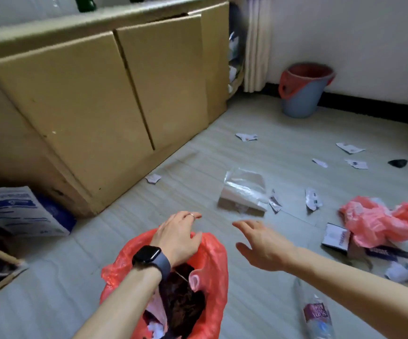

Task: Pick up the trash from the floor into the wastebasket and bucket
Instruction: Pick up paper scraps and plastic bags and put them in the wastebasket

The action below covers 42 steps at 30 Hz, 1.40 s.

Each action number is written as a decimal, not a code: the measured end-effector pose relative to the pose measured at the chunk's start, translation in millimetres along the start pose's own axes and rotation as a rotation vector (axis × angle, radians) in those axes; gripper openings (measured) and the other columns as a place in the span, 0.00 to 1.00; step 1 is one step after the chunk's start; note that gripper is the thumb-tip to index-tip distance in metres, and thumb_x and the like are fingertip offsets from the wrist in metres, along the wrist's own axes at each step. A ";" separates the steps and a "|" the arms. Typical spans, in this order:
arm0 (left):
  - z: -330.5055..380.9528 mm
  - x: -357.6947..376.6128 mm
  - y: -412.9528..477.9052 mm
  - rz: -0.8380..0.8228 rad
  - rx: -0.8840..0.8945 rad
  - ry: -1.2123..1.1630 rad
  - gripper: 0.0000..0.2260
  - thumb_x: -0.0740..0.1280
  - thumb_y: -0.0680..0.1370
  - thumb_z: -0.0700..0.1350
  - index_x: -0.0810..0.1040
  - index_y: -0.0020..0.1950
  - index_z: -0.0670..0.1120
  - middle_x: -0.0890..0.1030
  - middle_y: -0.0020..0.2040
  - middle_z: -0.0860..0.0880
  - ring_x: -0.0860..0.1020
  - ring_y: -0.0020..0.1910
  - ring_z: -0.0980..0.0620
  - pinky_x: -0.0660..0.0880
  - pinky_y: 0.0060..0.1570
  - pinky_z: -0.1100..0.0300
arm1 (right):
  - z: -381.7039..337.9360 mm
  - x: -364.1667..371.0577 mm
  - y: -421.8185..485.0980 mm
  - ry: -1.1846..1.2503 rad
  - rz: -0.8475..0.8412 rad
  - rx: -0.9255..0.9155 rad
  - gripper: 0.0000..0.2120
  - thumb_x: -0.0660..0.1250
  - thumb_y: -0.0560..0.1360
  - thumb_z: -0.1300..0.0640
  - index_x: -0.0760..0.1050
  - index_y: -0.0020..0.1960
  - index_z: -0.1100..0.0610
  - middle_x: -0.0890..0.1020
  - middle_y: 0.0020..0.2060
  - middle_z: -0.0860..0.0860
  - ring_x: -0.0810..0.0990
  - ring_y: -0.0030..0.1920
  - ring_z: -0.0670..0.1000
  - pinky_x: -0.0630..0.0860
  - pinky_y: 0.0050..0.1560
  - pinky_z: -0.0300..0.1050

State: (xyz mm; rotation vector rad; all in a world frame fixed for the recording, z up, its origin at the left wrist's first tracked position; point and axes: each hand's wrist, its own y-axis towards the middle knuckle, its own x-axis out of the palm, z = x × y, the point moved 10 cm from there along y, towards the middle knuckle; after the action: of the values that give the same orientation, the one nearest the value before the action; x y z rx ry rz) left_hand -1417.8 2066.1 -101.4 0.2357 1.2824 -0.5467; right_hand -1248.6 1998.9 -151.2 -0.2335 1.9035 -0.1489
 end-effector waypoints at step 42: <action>75.9 297.6 275.1 -0.319 0.030 0.413 0.17 0.50 0.86 0.51 0.77 0.60 0.47 0.80 0.58 0.46 0.79 0.56 0.43 0.72 0.46 0.54 | 320.0 124.7 100.1 -0.041 0.100 0.274 0.24 0.75 0.68 0.46 0.75 0.60 0.52 0.72 0.67 0.52 0.74 0.57 0.60 0.78 0.43 0.52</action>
State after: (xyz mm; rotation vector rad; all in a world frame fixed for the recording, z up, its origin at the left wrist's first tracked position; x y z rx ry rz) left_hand -1160.3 2189.4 -398.8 0.1741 1.7292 -0.8192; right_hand -996.8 2070.4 -395.1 0.0435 1.8267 -0.3314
